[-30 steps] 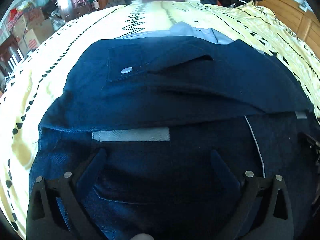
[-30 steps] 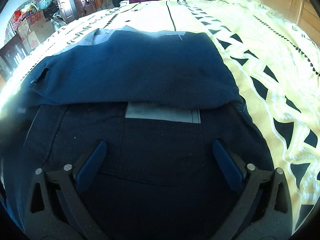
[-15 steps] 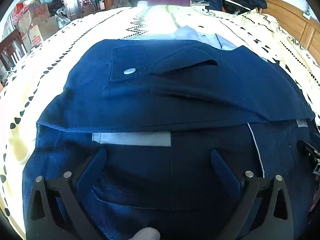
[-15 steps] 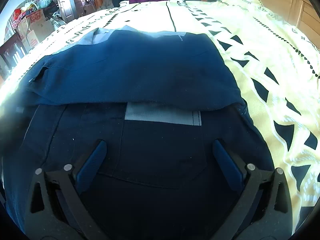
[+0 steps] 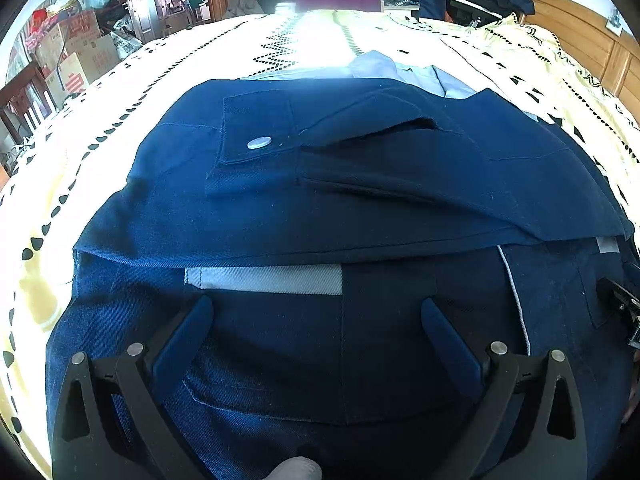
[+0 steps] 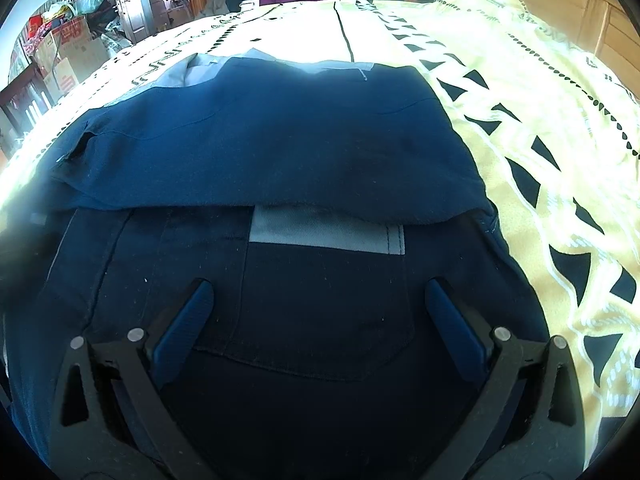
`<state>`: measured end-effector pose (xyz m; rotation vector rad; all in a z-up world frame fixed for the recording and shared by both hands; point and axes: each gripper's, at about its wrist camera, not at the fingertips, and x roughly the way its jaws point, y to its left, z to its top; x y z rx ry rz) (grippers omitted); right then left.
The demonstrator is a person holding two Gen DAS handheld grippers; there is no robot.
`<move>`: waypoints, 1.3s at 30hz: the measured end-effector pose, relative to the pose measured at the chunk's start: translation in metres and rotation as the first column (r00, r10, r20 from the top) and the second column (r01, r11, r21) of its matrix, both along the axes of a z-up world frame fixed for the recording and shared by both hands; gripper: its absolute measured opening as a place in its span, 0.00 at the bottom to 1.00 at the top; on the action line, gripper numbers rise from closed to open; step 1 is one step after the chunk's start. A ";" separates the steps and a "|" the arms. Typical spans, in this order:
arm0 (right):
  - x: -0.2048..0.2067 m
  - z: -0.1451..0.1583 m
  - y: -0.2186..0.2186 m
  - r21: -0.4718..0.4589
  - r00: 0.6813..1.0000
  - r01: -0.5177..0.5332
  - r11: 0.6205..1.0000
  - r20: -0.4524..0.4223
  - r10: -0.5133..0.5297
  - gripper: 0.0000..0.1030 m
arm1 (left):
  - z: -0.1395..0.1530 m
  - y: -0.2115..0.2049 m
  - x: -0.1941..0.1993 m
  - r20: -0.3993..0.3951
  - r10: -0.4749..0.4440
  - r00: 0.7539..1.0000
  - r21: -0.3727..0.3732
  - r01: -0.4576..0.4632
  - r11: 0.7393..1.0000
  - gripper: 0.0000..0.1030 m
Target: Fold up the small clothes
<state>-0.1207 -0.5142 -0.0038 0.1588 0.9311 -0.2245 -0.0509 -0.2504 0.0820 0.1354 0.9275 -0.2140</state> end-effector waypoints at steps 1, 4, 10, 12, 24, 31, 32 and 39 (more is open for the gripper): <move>0.000 0.000 0.000 0.000 1.000 0.000 1.000 0.000 0.000 1.00 | 0.000 -0.001 0.000 0.000 0.000 1.000 0.003 0.000 1.000 1.00; 0.001 0.000 0.001 0.000 1.000 0.000 1.000 -0.001 0.000 1.00 | -0.001 -0.001 0.002 0.001 0.000 1.000 0.004 0.000 1.000 1.00; 0.001 -0.001 0.002 -0.003 1.000 0.001 1.000 -0.001 -0.001 1.00 | -0.002 -0.002 0.002 0.005 0.001 1.000 0.009 -0.001 1.000 1.00; 0.001 -0.001 0.002 -0.004 1.000 0.001 1.000 -0.002 -0.001 1.00 | -0.003 -0.002 0.002 0.005 0.002 1.000 0.009 -0.002 1.000 1.00; 0.001 -0.001 0.002 -0.006 1.000 0.002 1.000 -0.002 -0.002 1.00 | -0.003 -0.002 0.001 0.006 0.004 1.000 0.004 -0.004 1.000 1.00; 0.001 -0.001 0.002 -0.007 1.000 0.003 1.000 -0.003 -0.003 1.00 | -0.003 -0.002 0.001 0.006 0.004 1.000 0.005 -0.004 1.000 1.00; 0.001 -0.001 0.002 -0.007 1.000 0.003 1.000 -0.003 -0.003 1.00 | -0.003 -0.002 0.001 0.006 0.004 1.000 0.004 -0.004 1.000 1.00; 0.001 -0.001 0.002 -0.008 1.000 0.003 1.000 -0.003 -0.003 1.00 | -0.003 -0.002 0.001 0.006 0.005 1.000 0.004 -0.005 1.000 1.00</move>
